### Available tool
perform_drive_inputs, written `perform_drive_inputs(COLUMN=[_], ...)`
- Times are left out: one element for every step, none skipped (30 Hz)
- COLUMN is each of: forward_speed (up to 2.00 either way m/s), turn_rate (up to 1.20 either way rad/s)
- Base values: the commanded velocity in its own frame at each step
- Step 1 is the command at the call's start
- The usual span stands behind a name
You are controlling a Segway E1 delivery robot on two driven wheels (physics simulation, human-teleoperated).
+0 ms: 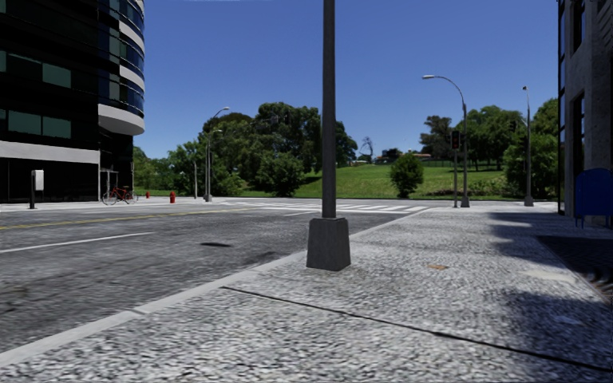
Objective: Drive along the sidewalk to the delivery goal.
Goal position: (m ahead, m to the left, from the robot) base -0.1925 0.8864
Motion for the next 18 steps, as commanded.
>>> perform_drive_inputs(forward_speed=[0.0,0.0,0.0,0.0,0.0,0.0,0.0,0.0,0.0,0.0,0.0,0.0,0.0,0.0,0.0,0.0,0.0,0.0], turn_rate=[0.0,0.0,0.0,0.0,0.0,0.0,0.0,0.0,0.0,0.0,0.0,0.0,0.0,0.0,0.0,0.0,0.0,0.0])
